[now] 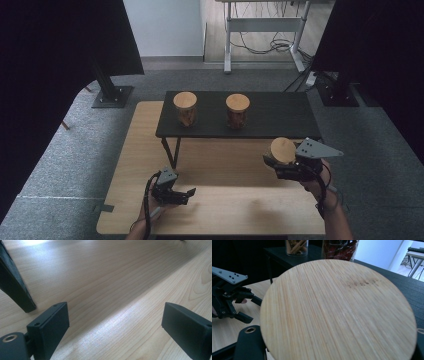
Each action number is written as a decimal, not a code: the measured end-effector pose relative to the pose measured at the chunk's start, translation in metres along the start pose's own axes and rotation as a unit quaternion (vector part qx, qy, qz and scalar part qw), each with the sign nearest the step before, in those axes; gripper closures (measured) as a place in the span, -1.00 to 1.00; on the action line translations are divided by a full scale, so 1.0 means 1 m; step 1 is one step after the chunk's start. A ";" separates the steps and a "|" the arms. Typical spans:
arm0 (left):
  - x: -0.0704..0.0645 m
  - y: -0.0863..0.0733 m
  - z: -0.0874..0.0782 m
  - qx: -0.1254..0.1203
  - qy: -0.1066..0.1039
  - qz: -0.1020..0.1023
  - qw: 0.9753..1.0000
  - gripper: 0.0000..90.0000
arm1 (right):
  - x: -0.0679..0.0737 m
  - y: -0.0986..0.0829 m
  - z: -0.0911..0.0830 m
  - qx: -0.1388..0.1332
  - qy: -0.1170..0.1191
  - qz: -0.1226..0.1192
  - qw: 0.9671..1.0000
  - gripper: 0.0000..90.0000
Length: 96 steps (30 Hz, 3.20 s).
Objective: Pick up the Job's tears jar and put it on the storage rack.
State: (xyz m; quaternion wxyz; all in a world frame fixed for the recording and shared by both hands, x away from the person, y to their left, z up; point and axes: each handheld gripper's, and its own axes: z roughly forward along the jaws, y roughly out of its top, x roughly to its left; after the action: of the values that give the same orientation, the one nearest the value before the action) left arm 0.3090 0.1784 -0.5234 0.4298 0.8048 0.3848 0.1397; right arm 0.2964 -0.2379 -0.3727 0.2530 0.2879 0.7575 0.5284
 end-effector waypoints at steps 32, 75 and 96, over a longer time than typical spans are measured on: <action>0.002 0.000 -0.002 0.001 0.002 0.001 1.000 -0.84 | -0.018 0.021 0.006 0.000 -0.004 0.004 1.000 -0.45; 0.005 0.000 -0.004 -0.002 0.004 -0.002 1.000 -0.84 | -0.058 0.069 0.034 0.008 -0.027 0.006 1.000 -0.45; 0.006 -0.001 -0.005 -0.001 0.005 -0.001 1.000 -0.84 | -0.085 0.054 0.058 0.031 -0.055 0.035 0.997 -0.45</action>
State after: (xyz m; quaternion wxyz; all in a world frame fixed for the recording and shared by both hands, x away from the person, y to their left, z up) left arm 0.3096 0.1859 -0.5218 0.4290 0.8032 0.3874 0.1442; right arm 0.4053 -0.2442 -0.3327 0.2662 0.3508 0.7481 0.4964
